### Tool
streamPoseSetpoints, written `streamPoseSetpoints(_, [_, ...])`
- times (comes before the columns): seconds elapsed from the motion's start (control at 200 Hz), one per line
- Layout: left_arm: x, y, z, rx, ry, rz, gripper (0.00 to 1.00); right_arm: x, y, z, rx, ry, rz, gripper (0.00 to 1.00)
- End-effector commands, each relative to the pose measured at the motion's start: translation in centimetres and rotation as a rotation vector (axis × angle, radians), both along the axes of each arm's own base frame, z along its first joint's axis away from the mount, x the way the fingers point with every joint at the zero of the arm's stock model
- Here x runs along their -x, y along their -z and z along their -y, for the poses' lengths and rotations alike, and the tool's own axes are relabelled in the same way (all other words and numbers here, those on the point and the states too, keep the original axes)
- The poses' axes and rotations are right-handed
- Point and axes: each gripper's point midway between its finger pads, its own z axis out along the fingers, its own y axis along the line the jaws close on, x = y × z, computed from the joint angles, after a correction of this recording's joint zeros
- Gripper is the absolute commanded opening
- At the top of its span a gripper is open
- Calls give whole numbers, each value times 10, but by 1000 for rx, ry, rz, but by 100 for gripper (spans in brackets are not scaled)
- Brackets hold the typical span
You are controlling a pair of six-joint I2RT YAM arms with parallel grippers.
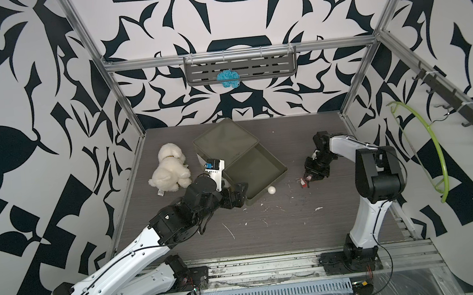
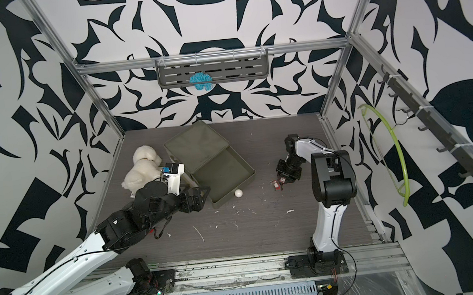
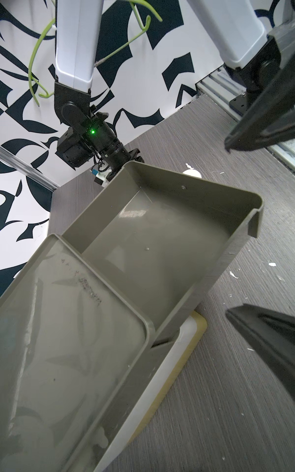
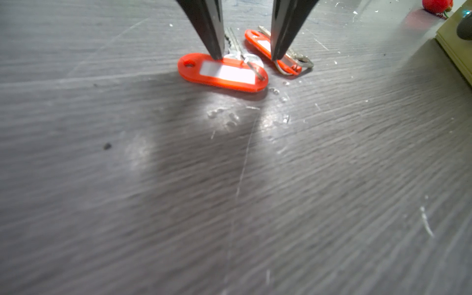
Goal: Take the keys out of the drawer
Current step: Place the key at the center of the board.
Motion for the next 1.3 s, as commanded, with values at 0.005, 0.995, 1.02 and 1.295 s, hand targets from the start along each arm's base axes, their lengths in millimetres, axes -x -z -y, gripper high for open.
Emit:
streamPoseSetpoints(0.005, [-5, -3, -1, -19, -15, 30, 99, -8, -29, -1, -10, 5, 65, 39])
streamPoseSetpoints(0.995, [-67, -45, -15, 110, -46, -209, 99, 55, -164, -66, -362, -33, 390, 42])
streamPoseSetpoints(1.02, [-69, -45, -14, 118, -39, -225, 99, 59, -163, -69, -362, -41, 384, 42])
streamPoseSetpoints(1.295, [-95, -35, -8, 173, -22, -421, 99, 90, -157, -93, -307, -126, 336, 41])
